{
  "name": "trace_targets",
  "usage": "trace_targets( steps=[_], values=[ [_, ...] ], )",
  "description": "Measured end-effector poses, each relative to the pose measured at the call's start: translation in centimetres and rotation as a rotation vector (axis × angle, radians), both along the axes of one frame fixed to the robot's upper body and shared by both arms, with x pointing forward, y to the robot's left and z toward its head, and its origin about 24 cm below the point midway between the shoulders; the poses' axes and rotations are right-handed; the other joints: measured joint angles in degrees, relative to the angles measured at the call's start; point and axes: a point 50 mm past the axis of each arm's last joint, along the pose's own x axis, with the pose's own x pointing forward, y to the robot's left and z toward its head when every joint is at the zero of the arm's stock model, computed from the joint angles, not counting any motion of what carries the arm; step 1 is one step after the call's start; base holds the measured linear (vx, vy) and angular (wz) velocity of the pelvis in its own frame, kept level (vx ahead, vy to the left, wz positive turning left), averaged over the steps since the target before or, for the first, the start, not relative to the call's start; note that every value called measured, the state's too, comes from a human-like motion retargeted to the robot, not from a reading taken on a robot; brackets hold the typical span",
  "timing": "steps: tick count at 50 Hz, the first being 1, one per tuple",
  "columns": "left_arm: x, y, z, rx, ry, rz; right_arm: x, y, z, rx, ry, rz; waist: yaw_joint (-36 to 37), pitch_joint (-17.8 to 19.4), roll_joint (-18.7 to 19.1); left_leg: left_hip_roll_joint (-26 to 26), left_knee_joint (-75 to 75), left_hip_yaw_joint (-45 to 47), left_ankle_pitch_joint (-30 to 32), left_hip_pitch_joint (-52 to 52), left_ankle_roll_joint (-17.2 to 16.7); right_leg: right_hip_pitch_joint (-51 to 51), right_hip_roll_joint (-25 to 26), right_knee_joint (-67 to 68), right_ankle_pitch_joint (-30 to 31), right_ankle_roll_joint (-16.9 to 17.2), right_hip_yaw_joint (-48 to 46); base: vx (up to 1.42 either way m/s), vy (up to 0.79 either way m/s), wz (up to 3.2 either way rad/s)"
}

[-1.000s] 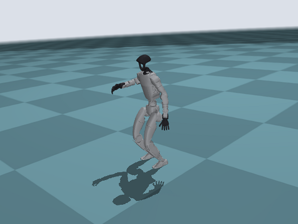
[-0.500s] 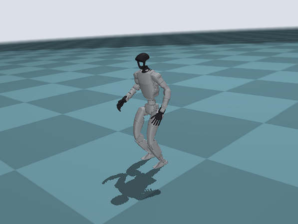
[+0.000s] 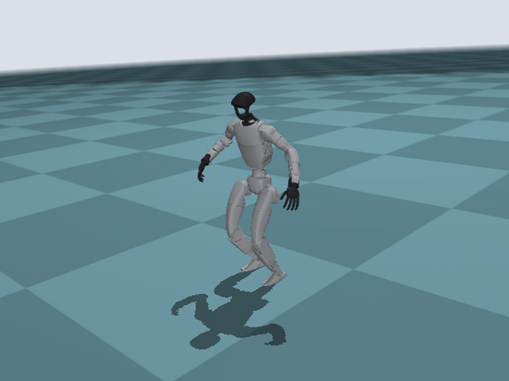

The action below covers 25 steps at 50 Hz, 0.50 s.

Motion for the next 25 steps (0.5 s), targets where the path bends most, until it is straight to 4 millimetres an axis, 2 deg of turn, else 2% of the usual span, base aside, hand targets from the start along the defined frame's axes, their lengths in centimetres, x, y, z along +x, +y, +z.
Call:
trace_targets(
  steps=[5, 10, 12, 14, 17, 20, 22, 25],
  values=[
    [1.1, -4.2, -3.6, -0.152, 0.007, -0.024, -0.4, 0.6, -2.1, 0.0, 0.071, -0.013, 0.3, 0.4, 0.4, 0.5, 2.6, -1.2, 0.0, -2.7, 0.1, -1.7, 0.9, 1.1, 0.1, -1.0, -0.5, -0.03, -0.01, 0.06],
    [2.2, -10.1, -7.2, -0.326, 0.054, -0.102, -0.8, 1.4, -5.1, 0.02, 0.155, -0.06, 0.8, 0.6, 1.1, 0.6, 4.0, -1.9, -0.5, -3.9, 1.2, -2.6, 1.6, 1.9, 0.3, -1.5, -0.2, 0.0, 0.0, 0.0],
    [2.8, -12.7, -8.0, -0.377, 0.086, -0.182, -1.0, 1.9, -6.4, 0.024, 0.197, -0.068, 1.1, 0.5, 1.4, 0.6, 3.8, -2.0, -0.7, -3.9, 1.7, -2.7, 1.7, 1.9, 0.5, -1.6, 0.0, 0.0, 0.0, 0.0],
    [3.6, -14.9, -8.0, -0.406, 0.099, -0.292, -1.1, 2.4, -7.3, 0.026, 0.228, -0.063, 1.2, 0.2, 1.8, 0.5, 3.0, -2.0, -0.6, -3.6, 2.0, -2.6, 1.8, 1.4, 0.8, -1.6, 0.2, 0.0, 0.0, 0.0],
    [4.8, -16.9, -5.8, -0.394, 0.057, -0.483, -1.3, 2.5, -6.8, 0.028, 0.214, -0.046, 1.0, -0.6, 2.2, 0.3, 1.3, -1.7, -0.4, -2.9, 2.4, -2.4, 1.7, 0.5, 1.4, -1.4, 0.5, 0.04, 0.02, 0.02],
    [5.2, -16.8, -1.9, -0.322, -0.038, -0.637, -2.1, 0.7, -4.2, -0.004, 0.118, -0.069, 0.2, -1.8, 2.6, 0.0, -0.7, -1.2, 0.1, -2.1, 2.7, -2.2, 1.6, -0.6, 2.0, -1.0, 1.2, 0.06, 0.03, -0.01],
    [4.9, -15.8, 1.0, -0.246, -0.105, -0.699, -3.2, -1.8, -1.5, -0.079, 0.022, -0.146, -0.7, -2.5, 2.9, -0.4, -1.7, -0.8, 0.2, -1.9, 2.9, -2.4, 1.4, -0.8, 2.0, -0.9, 2.0, 0.03, 0.02, -0.01],
    [3.9, -13.8, 5.5, -0.073, -0.189, -0.749, -5.9, -7.1, 3.5, -0.308, -0.134, -0.337, -2.2, -3.3, 3.3, -1.5, -1.5, -0.1, -0.2, -2.5, 3.5, -3.8, 0.9, 0.5, 1.2, -0.7, 3.6, 0.0, 0.0, 0.0]
  ],
)
